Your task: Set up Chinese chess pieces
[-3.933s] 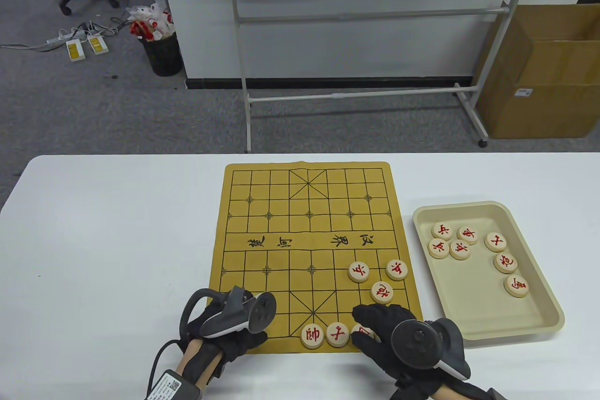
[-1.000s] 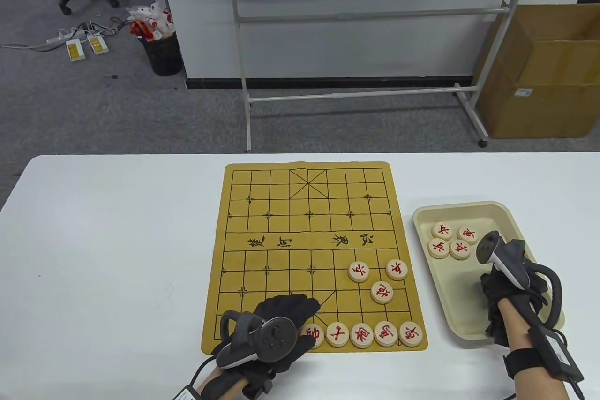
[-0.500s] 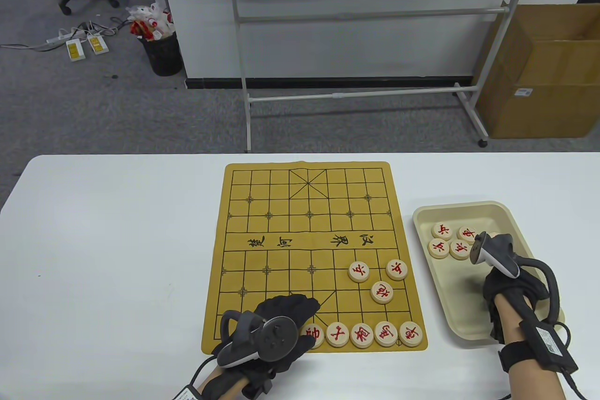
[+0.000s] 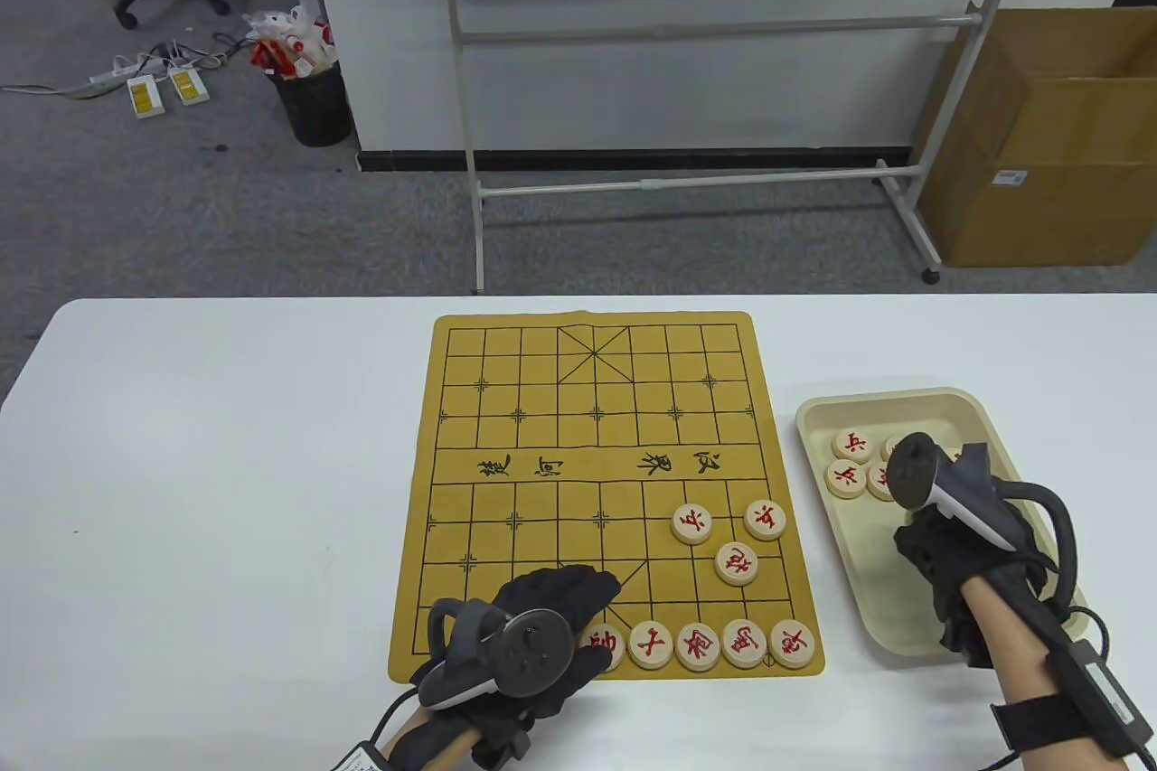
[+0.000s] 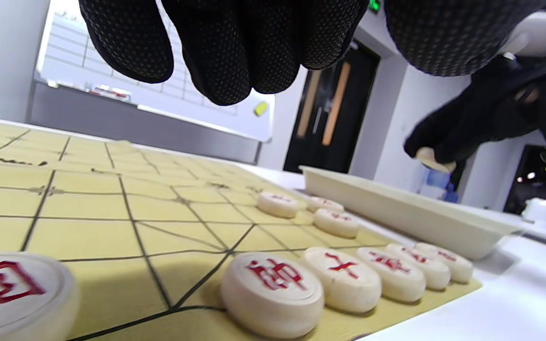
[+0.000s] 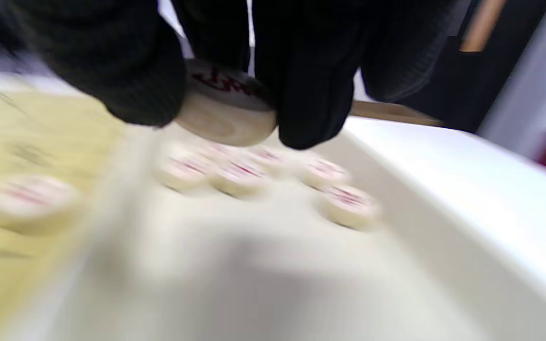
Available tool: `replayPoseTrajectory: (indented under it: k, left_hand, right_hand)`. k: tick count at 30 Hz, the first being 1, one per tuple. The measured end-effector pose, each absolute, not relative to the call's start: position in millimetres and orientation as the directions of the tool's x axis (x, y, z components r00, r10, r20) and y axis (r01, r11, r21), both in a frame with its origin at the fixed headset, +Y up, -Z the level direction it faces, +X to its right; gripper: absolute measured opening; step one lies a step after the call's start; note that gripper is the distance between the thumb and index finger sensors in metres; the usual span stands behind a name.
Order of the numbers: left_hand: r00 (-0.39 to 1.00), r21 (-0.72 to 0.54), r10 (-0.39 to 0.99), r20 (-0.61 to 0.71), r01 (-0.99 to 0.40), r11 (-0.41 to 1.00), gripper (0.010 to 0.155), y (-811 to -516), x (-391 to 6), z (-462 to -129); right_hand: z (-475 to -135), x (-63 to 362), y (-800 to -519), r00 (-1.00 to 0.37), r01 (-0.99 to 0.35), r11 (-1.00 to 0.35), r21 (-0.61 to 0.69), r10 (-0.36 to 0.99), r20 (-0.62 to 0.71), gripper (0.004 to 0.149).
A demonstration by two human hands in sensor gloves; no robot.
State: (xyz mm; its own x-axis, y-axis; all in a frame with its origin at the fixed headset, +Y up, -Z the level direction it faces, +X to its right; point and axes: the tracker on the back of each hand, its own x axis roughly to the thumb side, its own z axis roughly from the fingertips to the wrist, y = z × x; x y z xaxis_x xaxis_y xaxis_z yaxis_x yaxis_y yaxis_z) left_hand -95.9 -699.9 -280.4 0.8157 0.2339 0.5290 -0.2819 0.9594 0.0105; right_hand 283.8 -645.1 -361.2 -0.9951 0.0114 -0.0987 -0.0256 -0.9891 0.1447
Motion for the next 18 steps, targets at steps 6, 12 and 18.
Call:
replayPoseTrajectory:
  k: [6,12,18]
  left_hand:
    - [0.732,0.023,0.34,0.59,-0.436,0.9,0.074,-691.7,-88.3,-268.3]
    - [0.637,0.142,0.303,0.708,-0.55,0.823,0.066,-676.6,-82.3,-244.7]
    - [0.651,0.2,0.161,0.741,-0.444,0.873,0.055,-677.5,-73.4,-236.1]
  right_hand:
    - [-303.1,200.8,-644.9,-0.881,-0.364,-0.913,0.187,0.402,0.251,0.069]
    - [-283.6,143.8,-674.8,-0.693,-0.484,-0.785,0.387,0.613,0.379,0.078]
    - [-278.6,137.8,-695.6,-0.554,-0.567,-0.677,0.469,0.735,0.391,0.076]
